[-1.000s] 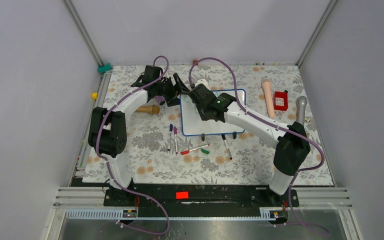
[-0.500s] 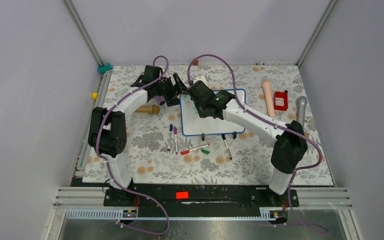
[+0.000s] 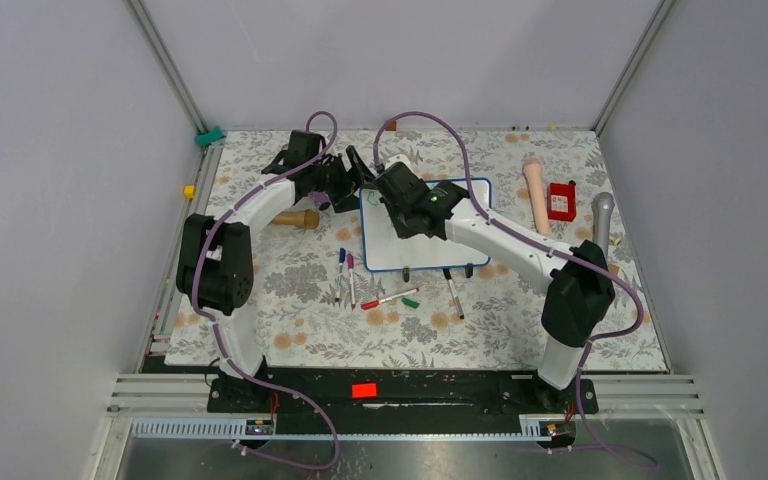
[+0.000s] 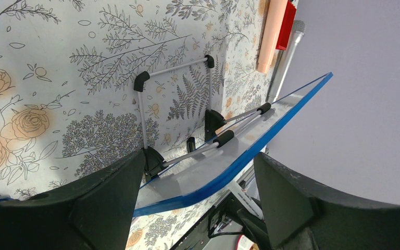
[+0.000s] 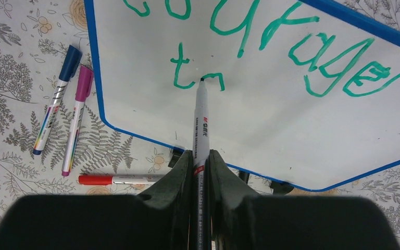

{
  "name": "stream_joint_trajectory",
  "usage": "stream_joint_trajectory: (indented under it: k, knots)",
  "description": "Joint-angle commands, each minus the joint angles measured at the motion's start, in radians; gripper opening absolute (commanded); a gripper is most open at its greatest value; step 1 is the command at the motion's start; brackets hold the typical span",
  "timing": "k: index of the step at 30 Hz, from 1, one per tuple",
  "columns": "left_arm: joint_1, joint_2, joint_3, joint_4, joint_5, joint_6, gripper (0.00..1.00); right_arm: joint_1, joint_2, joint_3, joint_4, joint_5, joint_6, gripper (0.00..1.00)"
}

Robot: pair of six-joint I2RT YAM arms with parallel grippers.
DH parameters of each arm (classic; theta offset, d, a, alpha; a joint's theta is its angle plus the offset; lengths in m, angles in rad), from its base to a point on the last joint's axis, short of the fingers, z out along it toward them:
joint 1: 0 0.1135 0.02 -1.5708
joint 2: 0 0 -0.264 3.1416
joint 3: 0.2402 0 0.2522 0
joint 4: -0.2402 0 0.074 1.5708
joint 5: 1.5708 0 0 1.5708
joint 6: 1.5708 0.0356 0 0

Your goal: Write a sentence on the whiteboard

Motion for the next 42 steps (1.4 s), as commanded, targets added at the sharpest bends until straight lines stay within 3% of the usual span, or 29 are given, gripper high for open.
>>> stream_joint_trajectory:
  k: [1, 21, 42]
  knots:
    - [-0.002, -0.056, 0.022, 0.014, -0.007, 0.015, 0.78, -0.011, 0.001, -0.028, 0.017, -0.011, 0.011, 0.0]
    - [-0.001, -0.055, 0.024, 0.013, -0.004, 0.018, 0.78, -0.012, -0.017, -0.023, 0.007, 0.111, -0.013, 0.0]
    - [-0.002, -0.057, 0.023, 0.008, -0.006, 0.024, 0.78, -0.011, -0.024, 0.034, 0.001, 0.092, -0.013, 0.0]
